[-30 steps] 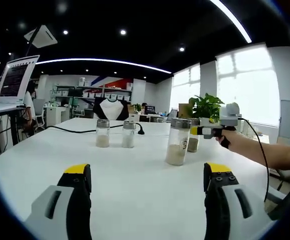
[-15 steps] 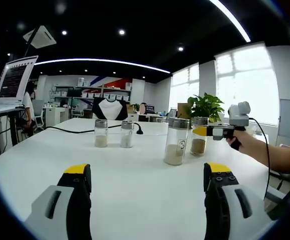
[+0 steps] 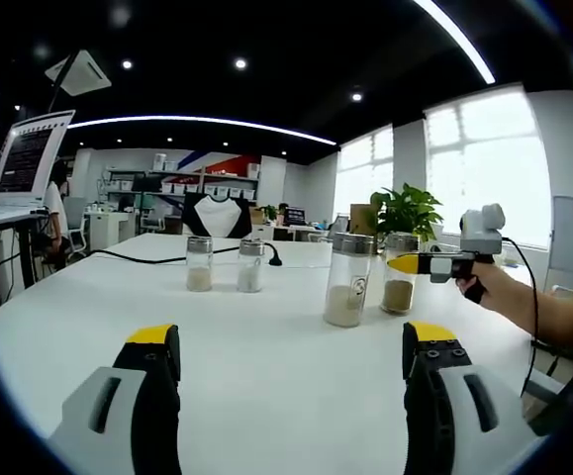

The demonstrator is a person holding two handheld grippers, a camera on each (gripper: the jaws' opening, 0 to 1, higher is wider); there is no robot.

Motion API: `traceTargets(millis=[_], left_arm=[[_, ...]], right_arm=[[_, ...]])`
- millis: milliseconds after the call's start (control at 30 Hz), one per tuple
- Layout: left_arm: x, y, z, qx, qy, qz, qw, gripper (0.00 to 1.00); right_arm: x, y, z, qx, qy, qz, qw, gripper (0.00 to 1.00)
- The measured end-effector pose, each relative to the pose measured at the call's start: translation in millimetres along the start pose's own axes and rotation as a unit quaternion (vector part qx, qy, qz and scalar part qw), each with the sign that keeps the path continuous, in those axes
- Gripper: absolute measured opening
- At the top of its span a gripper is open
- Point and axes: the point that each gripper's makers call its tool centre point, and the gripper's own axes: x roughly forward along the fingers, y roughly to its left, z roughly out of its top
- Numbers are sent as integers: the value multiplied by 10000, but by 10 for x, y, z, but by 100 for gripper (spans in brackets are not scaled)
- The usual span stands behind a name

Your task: Rotate the seasoning bottle until the label or dispensing opening points toward the visible target arrow and the bottle remains upright within the marked orientation range

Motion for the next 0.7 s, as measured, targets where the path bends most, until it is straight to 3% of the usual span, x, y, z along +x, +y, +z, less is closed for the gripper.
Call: traceTargets(millis=[700], left_arm=[[0, -13, 1, 30, -8, 0, 10000, 98]], right_arm=[[-14, -36, -53, -60, -28, 140, 9999, 39]])
